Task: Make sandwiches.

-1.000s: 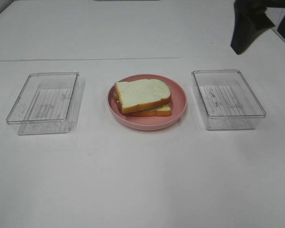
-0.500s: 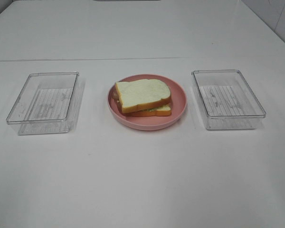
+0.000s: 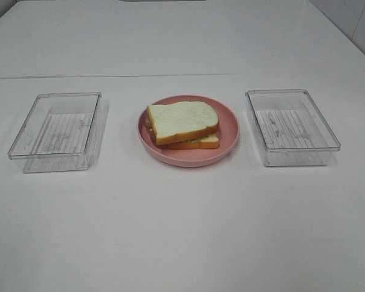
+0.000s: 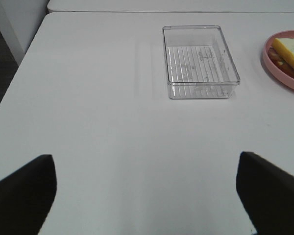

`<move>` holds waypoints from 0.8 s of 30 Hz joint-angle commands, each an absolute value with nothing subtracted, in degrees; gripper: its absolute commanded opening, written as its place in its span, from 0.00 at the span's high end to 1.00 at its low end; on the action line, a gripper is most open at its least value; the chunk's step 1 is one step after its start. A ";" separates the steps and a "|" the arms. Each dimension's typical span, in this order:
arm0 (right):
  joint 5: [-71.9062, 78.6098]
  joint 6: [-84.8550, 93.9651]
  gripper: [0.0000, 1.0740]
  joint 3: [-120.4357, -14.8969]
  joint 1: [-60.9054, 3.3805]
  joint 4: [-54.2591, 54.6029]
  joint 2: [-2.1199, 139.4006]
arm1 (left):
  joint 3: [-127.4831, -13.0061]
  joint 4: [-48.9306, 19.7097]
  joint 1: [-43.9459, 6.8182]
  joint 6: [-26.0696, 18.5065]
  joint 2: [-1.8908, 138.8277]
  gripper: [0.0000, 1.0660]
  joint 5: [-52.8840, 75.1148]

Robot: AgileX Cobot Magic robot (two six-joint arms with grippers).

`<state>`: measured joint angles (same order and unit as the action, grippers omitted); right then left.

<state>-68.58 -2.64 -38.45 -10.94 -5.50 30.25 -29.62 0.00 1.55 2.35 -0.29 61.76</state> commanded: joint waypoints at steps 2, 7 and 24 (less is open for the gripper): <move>-66.41 -1.09 0.13 -35.64 -5.39 -5.21 24.12 | -29.56 -0.46 1.60 2.35 -1.03 0.15 61.54; -64.11 3.09 0.13 -31.80 -0.97 -1.60 15.18 | -29.56 -0.46 1.60 2.35 -1.03 0.15 61.54; -63.03 7.10 0.13 -26.07 0.74 1.20 -2.23 | -29.56 -0.46 1.60 2.35 -0.86 0.15 61.54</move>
<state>-63.25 6.42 -26.24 0.46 0.74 -0.17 -29.62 0.00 1.55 2.35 -0.29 61.76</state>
